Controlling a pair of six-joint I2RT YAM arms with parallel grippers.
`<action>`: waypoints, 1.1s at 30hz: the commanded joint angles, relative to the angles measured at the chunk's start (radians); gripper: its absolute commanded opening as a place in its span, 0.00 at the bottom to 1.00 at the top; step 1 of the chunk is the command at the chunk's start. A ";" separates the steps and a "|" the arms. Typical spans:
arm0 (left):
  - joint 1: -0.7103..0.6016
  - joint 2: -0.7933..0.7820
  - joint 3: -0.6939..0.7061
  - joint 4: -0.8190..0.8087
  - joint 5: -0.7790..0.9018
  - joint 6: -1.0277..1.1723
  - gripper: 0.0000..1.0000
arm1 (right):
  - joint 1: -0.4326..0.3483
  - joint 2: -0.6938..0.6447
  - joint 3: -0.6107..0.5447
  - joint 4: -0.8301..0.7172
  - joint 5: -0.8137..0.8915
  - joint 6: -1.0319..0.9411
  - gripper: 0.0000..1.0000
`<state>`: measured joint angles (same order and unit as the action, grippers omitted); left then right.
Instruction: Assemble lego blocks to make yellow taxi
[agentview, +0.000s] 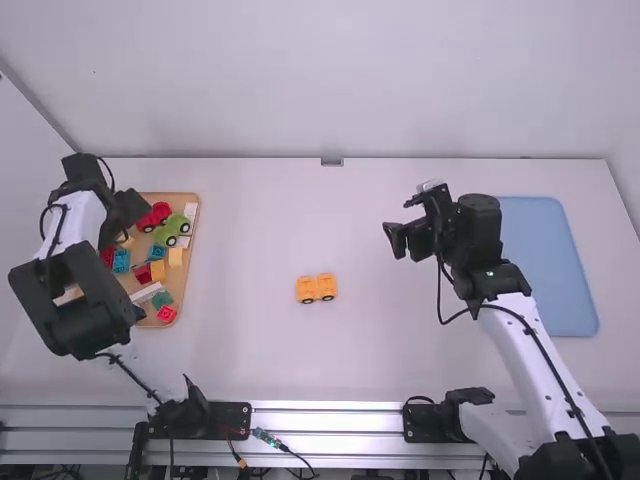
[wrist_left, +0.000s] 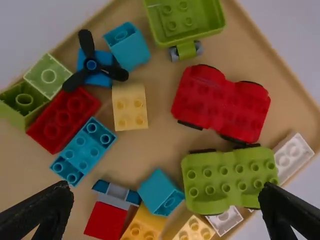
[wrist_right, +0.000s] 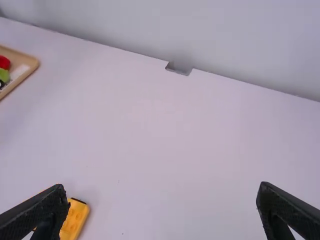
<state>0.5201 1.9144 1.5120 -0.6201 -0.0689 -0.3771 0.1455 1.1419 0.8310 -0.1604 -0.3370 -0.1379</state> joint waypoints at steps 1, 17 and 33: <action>-0.003 0.079 0.062 -0.030 -0.019 -0.003 0.99 | -0.001 -0.013 0.032 -0.004 0.002 -0.001 0.99; -0.002 0.353 0.327 -0.171 -0.093 -0.057 0.94 | -0.001 -0.013 0.032 -0.005 -0.003 0.003 0.99; 0.027 0.353 0.261 -0.114 -0.130 -0.083 0.82 | 0.000 -0.013 0.032 -0.004 -0.006 0.003 0.99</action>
<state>0.5331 2.2478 1.8011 -0.7300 -0.1848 -0.4534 0.1455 1.1419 0.8310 -0.1623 -0.3374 -0.1341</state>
